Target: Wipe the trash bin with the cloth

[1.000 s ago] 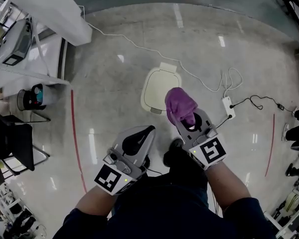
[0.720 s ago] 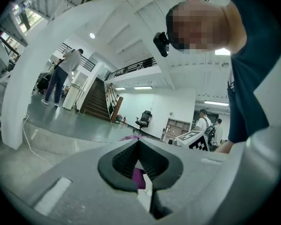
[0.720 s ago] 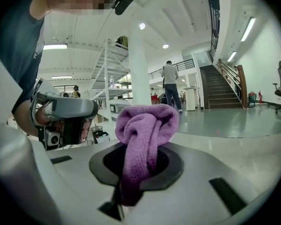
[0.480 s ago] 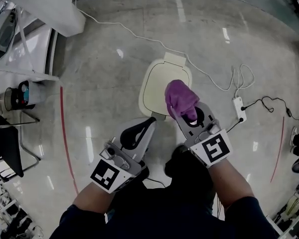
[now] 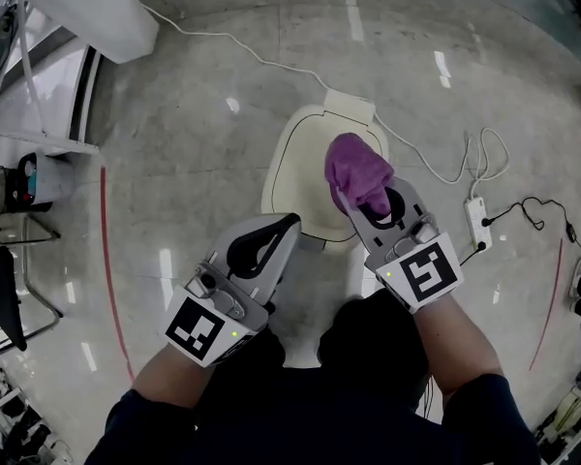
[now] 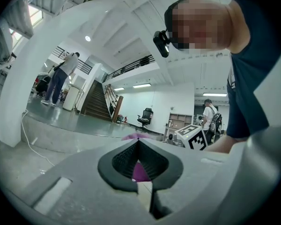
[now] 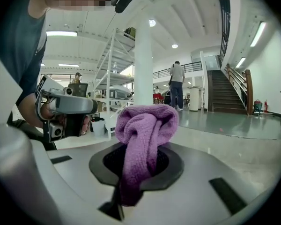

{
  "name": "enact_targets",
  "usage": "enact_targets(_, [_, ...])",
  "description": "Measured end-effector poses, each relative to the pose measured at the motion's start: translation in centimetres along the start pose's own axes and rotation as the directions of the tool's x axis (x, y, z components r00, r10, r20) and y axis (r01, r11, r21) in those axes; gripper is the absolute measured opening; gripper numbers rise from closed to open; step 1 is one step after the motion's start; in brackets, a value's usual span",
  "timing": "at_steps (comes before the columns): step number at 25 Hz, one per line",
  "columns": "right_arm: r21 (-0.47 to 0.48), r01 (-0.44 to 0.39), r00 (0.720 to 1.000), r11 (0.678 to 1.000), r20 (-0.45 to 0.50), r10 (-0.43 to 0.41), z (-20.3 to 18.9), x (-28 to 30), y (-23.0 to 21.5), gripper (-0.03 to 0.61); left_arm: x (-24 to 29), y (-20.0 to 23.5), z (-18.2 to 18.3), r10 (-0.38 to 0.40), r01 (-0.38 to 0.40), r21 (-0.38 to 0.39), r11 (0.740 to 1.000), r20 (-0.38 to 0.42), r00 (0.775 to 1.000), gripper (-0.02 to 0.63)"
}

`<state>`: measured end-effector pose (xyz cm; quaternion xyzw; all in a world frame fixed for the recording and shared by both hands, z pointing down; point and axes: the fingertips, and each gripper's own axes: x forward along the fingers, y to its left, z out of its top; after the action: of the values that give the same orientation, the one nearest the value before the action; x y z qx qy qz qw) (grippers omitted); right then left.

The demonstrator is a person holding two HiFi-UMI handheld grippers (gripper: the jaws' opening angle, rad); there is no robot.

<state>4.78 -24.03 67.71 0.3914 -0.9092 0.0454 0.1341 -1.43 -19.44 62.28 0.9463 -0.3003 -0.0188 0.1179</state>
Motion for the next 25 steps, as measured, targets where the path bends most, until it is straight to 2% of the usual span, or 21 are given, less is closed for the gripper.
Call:
enact_targets(3, [-0.04,0.007,1.0,0.999,-0.008,-0.007,-0.8,1.2,-1.1,0.067,-0.4,0.9,-1.3,0.013,-0.013,0.015,1.0,0.005,1.0,-0.002])
enact_targets(10, [-0.227,0.014,0.996,0.974,-0.078,-0.032,-1.9,5.3,-5.5,0.067,-2.2,3.3,-3.9,0.067,-0.067,0.048,0.997,0.005,0.998,-0.002])
enact_targets(13, [-0.293,-0.041,0.986,0.955,-0.166,-0.008,-3.1,8.3,-6.4,0.067,-3.1,3.8,-4.4,0.082,-0.083,0.059,0.995,0.009,0.997,-0.002])
enact_targets(17, [-0.387,-0.126,0.952,0.914,-0.307,0.001,-6.2,12.5,-7.4,0.067,-4.2,4.2,-4.6,0.105,-0.106,0.057,0.993,0.021,0.994,-0.002])
enact_targets(22, [-0.344,-0.245,0.892,0.906,-0.447,0.071,-9.1,14.8,-6.6,0.067,-5.2,4.1,-4.5,0.119,-0.12,0.058,0.991,0.029,0.993,-0.002])
enact_targets(25, [-0.3,-0.286,0.875,0.91,-0.469,0.12,-9.4,14.6,-5.1,0.067,-5.8,4.2,-4.2,0.126,-0.128,0.064,0.99,0.032,0.992,-0.002])
